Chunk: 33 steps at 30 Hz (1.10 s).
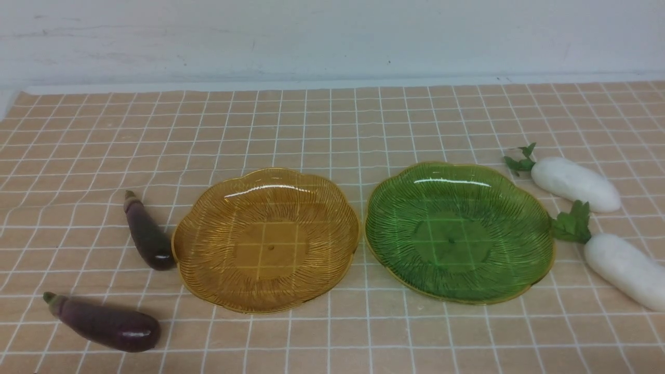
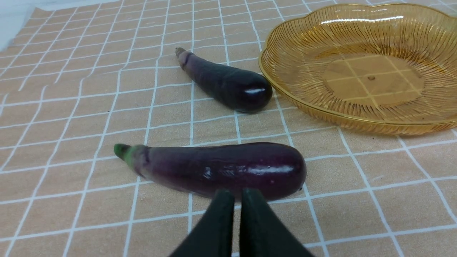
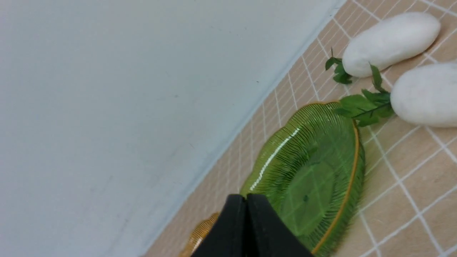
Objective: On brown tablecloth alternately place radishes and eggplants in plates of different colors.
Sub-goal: 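Place the white radish on the plate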
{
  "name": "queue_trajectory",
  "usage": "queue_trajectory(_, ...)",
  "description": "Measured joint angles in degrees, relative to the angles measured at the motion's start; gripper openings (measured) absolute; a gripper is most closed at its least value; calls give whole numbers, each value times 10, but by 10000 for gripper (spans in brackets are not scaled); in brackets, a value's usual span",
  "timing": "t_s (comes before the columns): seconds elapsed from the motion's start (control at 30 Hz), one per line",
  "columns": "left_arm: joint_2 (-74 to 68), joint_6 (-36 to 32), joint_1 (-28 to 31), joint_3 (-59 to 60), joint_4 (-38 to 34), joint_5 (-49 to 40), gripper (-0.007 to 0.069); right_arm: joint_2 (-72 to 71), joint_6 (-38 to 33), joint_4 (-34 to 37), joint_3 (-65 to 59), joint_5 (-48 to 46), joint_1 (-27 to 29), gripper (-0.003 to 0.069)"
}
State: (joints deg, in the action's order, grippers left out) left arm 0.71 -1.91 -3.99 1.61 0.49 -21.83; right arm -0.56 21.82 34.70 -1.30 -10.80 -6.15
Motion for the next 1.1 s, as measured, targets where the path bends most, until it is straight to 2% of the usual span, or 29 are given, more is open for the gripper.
queue_trajectory(0.17, 0, 0, 0, 0, 0, 0, 18, 34, -185, -39, 163, -12, 0, -15)
queue_trajectory(0.3, 0, 0, 0, 0, 0, 0, 18, 138, -247, -92, 284, -119, 0, -14)
queue_trajectory(0.4, 0, 0, 0, 0, 0, 0, 18, 261, -256, -148, 364, -255, 0, -14)
queue_trajectory(0.5, 0, 0, 0, 0, 0, 0, 18, 348, -253, -184, 399, -331, 0, -11)
queue_trajectory(0.67, 0, 0, 0, 0, 0, 0, 18, 525, -236, -270, 445, -381, 0, 32)
queue_trajectory(0.77, 0, 0, 0, 0, 0, 0, 18, 623, -230, -314, 491, -383, 0, 122)
queue_trajectory(0.87, 0, 0, 0, 0, 0, 0, 18, 717, -228, -355, 547, -403, 0, 250)
queue_trajectory(0.93, 0, 0, 0, 0, 0, 0, 18, 790, -227, -401, 598, -434, 0, 387)
queue_trajectory(0.97, 0, 0, 0, 0, 0, 0, 18, 803, -227, -408, 602, -437, 0, 398)
queue_trajectory(1.03, 0, 0, 0, 0, 0, 0, 18, 861, -223, -438, 633, -465, 0, 499)
queue_trajectory(1.1, 0, 0, 0, 0, 0, 0, 18, 915, -214, -460, 657, -487, 0, 563)
